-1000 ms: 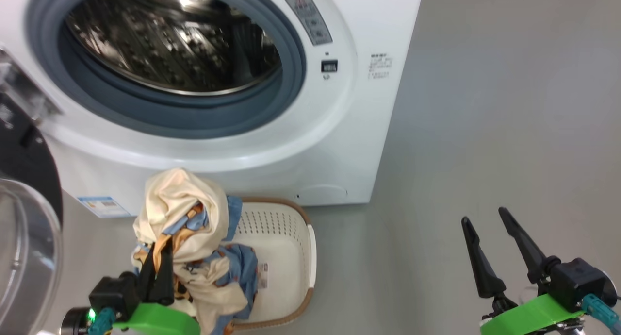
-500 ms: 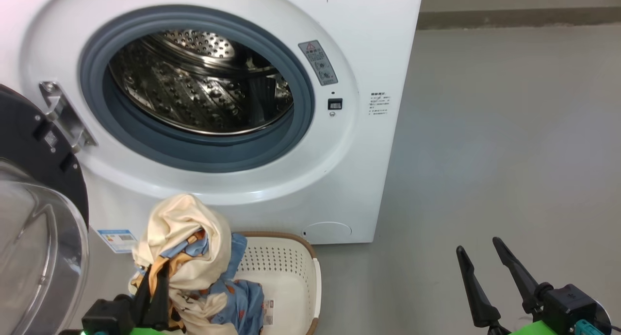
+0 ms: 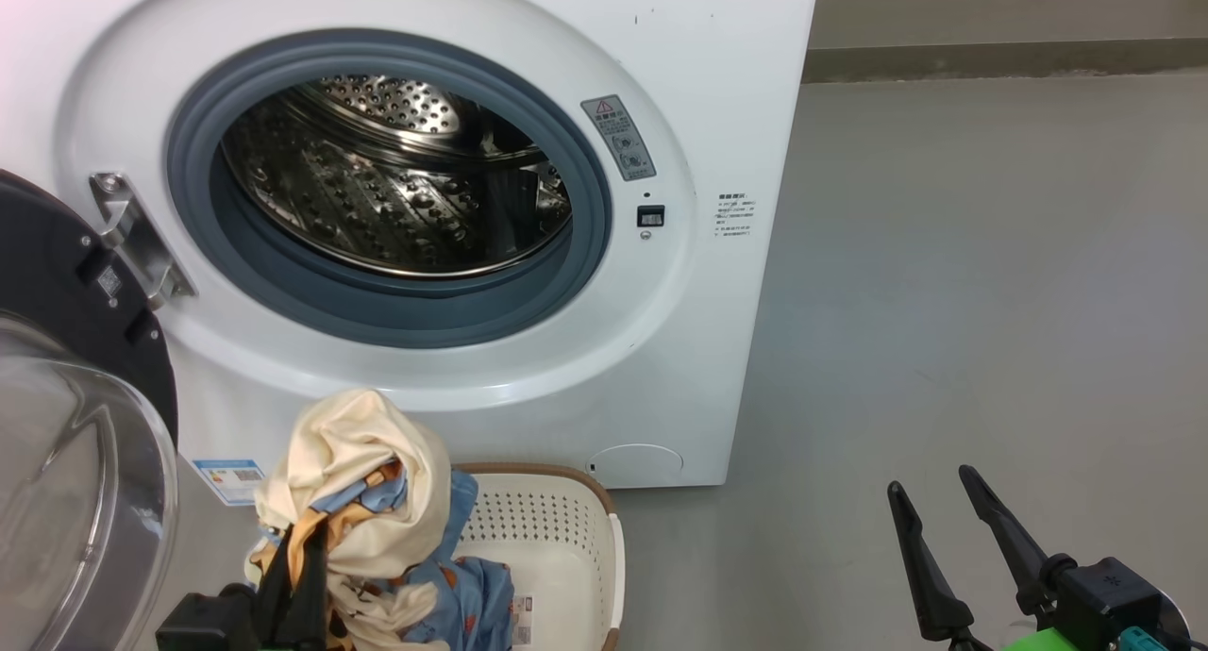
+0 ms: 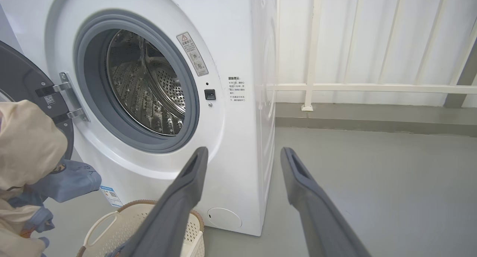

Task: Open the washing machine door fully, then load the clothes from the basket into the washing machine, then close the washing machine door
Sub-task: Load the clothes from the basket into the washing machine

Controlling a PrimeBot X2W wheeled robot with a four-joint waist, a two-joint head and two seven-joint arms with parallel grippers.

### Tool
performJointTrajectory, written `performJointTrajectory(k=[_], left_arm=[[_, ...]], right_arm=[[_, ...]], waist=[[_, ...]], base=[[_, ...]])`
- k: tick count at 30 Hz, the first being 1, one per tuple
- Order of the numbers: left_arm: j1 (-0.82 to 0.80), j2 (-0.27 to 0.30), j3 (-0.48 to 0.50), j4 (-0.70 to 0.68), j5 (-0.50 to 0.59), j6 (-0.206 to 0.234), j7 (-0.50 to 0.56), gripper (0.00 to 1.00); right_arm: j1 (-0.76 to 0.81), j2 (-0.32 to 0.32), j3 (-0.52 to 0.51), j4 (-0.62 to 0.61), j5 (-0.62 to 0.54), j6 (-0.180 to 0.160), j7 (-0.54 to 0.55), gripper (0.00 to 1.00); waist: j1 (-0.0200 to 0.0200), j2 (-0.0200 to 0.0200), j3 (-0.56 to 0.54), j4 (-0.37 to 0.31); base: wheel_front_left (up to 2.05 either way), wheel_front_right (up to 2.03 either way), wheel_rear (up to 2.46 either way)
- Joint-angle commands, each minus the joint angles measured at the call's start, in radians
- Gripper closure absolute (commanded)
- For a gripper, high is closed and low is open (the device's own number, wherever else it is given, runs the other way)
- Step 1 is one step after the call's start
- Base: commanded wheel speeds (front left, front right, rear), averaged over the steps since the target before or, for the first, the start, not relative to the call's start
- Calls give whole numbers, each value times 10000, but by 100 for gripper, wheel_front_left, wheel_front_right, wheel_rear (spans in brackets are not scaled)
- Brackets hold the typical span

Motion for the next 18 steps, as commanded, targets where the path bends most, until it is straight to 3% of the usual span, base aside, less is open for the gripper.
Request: performJointTrajectory(k=[1, 18], left_arm=[[-256, 189, 317, -343, -54, 97, 11, 100], [-321, 173, 232, -230, -145, 225, -133, 100]], right_arm=[[-62, -55, 196, -295, -109, 16, -6, 0], [-78, -58, 204, -403, -205, 16, 70, 0]], waist=[[0, 0, 2, -10], [0, 0, 122, -175]], base=[[0, 0, 0], [0, 0, 0]])
